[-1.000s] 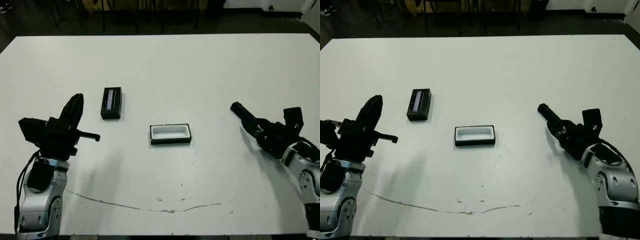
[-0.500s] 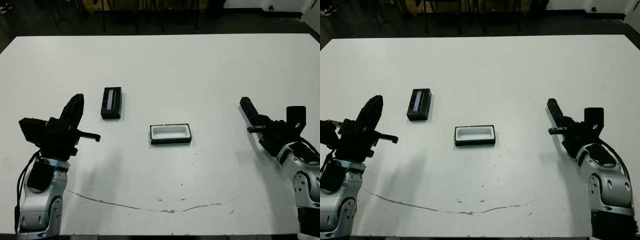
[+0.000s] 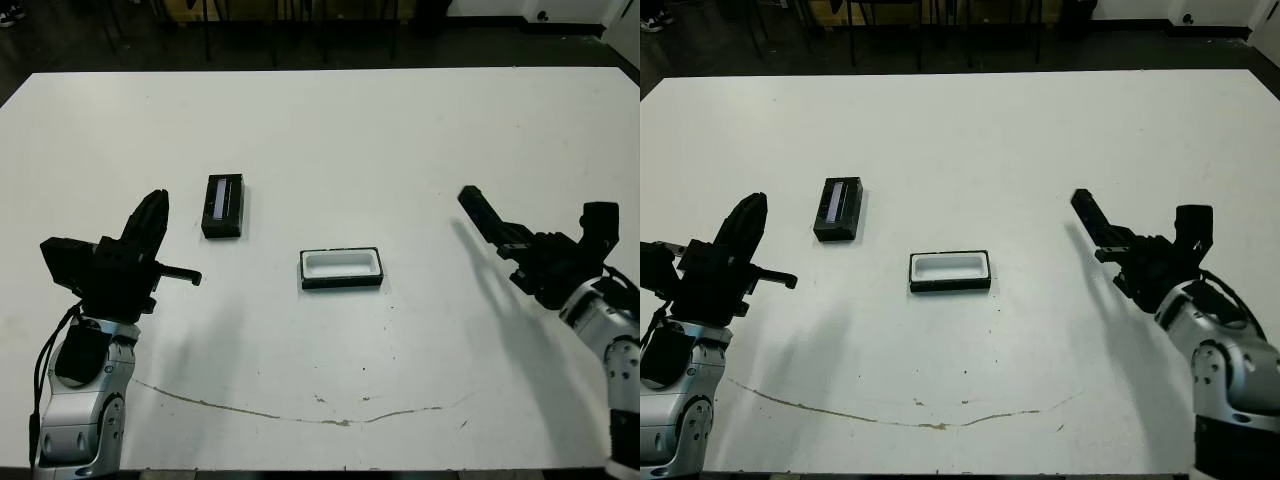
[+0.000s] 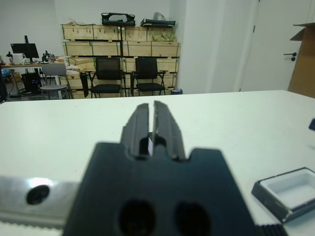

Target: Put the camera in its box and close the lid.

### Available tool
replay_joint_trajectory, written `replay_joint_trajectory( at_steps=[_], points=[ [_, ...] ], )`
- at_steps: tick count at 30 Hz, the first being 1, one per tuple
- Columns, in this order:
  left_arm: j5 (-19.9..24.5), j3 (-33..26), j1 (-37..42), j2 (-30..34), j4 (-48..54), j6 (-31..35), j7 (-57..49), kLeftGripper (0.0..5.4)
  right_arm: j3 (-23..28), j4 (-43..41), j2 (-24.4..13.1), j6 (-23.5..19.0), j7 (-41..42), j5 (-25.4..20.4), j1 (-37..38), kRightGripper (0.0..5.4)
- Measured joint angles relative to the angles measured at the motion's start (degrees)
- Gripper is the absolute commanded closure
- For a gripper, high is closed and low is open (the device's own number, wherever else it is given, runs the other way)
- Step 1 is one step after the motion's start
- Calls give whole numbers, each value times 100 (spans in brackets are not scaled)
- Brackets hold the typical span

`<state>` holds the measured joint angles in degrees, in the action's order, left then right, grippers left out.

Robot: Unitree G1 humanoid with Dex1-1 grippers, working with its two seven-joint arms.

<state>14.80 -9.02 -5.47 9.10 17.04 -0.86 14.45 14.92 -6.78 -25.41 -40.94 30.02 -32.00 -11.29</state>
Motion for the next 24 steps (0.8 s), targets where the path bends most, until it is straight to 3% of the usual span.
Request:
replay_joint_trajectory(
  at_steps=[11,17,24],
  points=[
    [-20,1,-62,9,6,18,-11,540,-1240,645,-1363,253,2614,277,-1009,539],
    [-25,18,-113,13,64,96,-20,540,-2294,2727,-1425,1624,4584,1137,-2330,539],
    [-59,45,-118,11,82,103,-28,540,-3137,3773,-1191,2290,5448,2086,-3364,539]
  ],
)
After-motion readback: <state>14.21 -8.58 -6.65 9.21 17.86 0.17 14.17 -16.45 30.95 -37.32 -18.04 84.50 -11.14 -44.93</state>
